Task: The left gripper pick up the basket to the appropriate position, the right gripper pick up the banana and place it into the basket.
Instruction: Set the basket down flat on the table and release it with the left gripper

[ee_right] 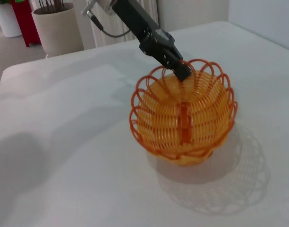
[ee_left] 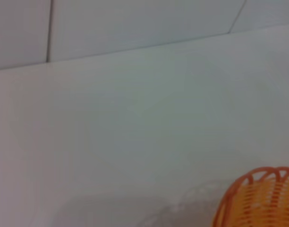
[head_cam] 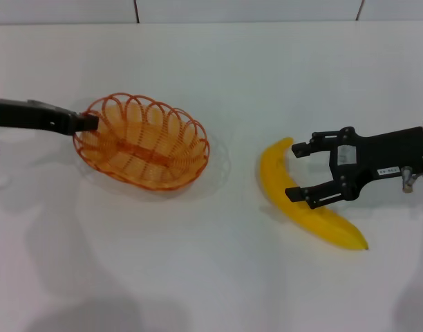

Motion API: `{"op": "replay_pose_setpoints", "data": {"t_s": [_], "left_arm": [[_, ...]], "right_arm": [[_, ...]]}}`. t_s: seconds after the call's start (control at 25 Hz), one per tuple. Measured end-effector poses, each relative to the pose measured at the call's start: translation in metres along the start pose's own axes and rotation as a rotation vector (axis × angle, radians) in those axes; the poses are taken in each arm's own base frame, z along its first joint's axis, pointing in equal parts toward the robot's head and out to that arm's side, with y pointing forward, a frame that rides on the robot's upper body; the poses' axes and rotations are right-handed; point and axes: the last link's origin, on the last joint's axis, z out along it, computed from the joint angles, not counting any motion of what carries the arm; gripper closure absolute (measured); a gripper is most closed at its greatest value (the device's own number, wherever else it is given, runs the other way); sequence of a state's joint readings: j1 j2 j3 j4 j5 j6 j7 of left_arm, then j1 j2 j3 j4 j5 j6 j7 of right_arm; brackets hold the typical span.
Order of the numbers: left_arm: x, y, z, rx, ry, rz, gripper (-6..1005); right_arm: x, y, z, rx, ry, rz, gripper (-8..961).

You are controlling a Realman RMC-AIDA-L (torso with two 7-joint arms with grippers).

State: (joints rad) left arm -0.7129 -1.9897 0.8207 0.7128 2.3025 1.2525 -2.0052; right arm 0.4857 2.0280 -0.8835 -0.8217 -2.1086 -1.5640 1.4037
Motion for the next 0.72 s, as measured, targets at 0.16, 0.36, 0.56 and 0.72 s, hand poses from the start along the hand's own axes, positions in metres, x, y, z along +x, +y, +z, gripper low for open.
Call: {"op": "replay_pose_setpoints", "data": {"t_s": [0.16,0.36,0.56,0.72], "left_arm": [[-0.008,0.001,0.013,0.034,0.012,-0.041,932],[-0.016,0.002,0.02,0.03,0.032,-0.094,933],[-0.021,0.001,0.021,0.032,0.047,-0.117,934],[-0.024,0.0,0.02,0.03,0.06,-0.135,933]], "right_arm": [[0.0,0.0,0.001,0.0,0.003,0.001,60],[0.0,0.0,0.001,0.001,0.003,0.001,60],[0.0,0.0,0.001,0.0,0.003,0.001,61],[0.0,0.0,0.001,0.0,0.003,0.002,60]]}}
